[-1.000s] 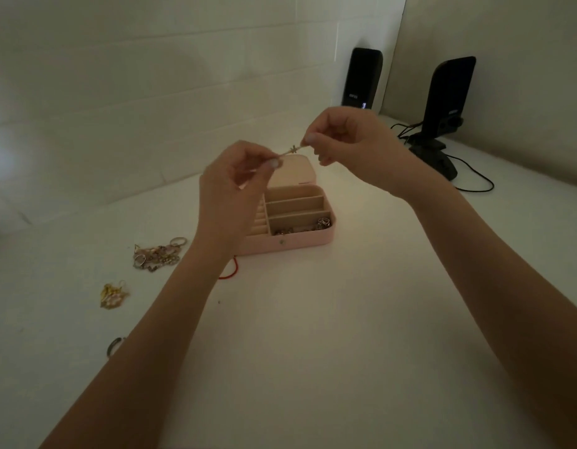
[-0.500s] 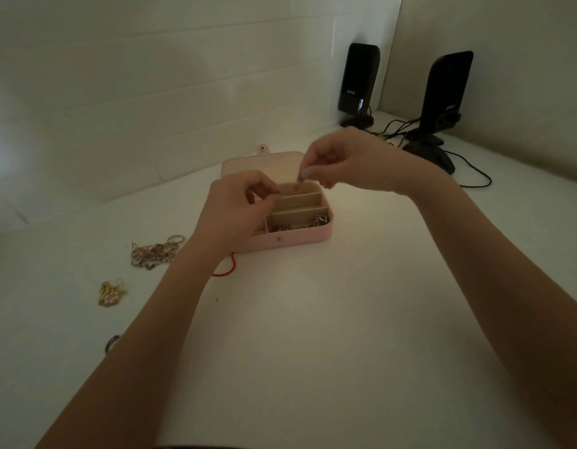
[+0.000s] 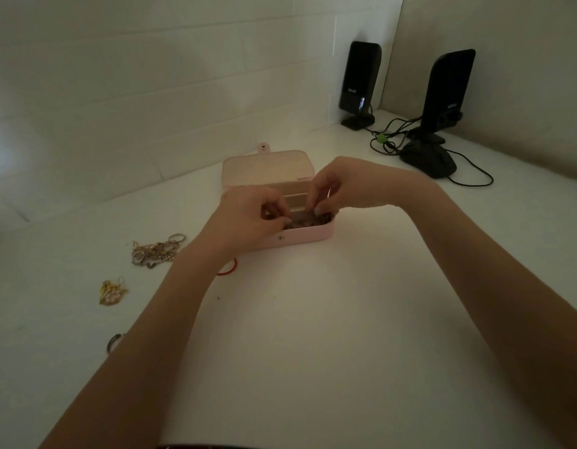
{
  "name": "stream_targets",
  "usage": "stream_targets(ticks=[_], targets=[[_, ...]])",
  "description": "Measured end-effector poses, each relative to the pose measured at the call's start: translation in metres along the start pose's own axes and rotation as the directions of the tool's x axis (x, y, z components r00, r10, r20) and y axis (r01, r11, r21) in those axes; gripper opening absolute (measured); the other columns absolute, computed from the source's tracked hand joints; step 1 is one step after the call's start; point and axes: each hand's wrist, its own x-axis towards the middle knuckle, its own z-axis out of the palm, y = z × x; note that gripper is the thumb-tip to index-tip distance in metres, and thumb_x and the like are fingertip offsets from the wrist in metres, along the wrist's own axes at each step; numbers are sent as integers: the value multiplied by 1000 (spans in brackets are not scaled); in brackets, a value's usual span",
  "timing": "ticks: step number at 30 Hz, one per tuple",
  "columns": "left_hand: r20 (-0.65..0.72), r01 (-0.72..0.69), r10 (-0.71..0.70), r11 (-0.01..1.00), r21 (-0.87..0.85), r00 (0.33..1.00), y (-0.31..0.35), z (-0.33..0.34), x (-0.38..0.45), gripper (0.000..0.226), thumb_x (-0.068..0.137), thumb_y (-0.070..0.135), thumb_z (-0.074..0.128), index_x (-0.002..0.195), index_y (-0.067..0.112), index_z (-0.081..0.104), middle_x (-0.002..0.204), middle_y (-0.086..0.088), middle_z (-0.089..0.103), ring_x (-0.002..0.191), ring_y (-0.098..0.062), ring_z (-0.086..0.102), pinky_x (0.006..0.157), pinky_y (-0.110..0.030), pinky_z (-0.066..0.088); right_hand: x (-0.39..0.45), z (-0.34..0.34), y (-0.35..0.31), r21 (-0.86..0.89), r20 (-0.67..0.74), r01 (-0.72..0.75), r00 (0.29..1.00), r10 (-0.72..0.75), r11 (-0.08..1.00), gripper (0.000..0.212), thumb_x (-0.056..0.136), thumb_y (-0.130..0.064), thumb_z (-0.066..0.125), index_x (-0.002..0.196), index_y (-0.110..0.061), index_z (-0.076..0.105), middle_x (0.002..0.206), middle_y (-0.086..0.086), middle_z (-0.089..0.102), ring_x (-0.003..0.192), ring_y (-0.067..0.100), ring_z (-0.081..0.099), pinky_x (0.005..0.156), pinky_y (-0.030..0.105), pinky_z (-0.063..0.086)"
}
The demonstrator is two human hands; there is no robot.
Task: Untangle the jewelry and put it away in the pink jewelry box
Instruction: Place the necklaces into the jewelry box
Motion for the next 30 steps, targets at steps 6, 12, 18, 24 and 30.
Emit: stream_targets(ticks=[6,12,18,24,30], targets=[[-7,0,0,1000,13,1000,2,-2,0,5,79,26,68,77,23,72,64,21,55,62,3,50,60,-6,34,-2,1,-9,-101,-51,10,999,-16,995,17,81,-10,66,85,-24,74,84,-9,64,67,3,53,60,13,41],[75,-81,74,991,107,994,-1,0,0,43,74,58,44,48,25,57,51,5,59,58,-14,51,75,-41,46,2,10,-14,-377,-40,-51,998,38,925,33,85,-4,55,83,-32,73,100,4,64,91,24,59,82,38,51],[65,-32,29,998,47,997,3,-3,-1,56,75,62,41,48,16,58,41,0,45,52,-23,46,60,-38,38,3,17,-19,-407,-22,4,1000,-15,913,33,85,-11,55,86,-39,74,100,3,64,87,24,59,76,42,53],[-55,101,-119,962,-253,991,8,-18,-9,25,87,38,59,74,23,75,51,9,52,51,-4,40,51,-14,29,-4,9,-30,-268,-190,68,974,-122,961,24,84,-7,57,88,-21,76,94,1,63,84,18,56,75,35,49],[-13,133,-135,986,-102,991,-14,-45,-32,6,82,31,68,78,28,72,72,9,64,52,7,50,50,-8,34,-2,22,-39,-162,-185,182,960,-211,970,36,80,-28,71,115,-28,64,102,-8,56,87,8,53,74,13,43]])
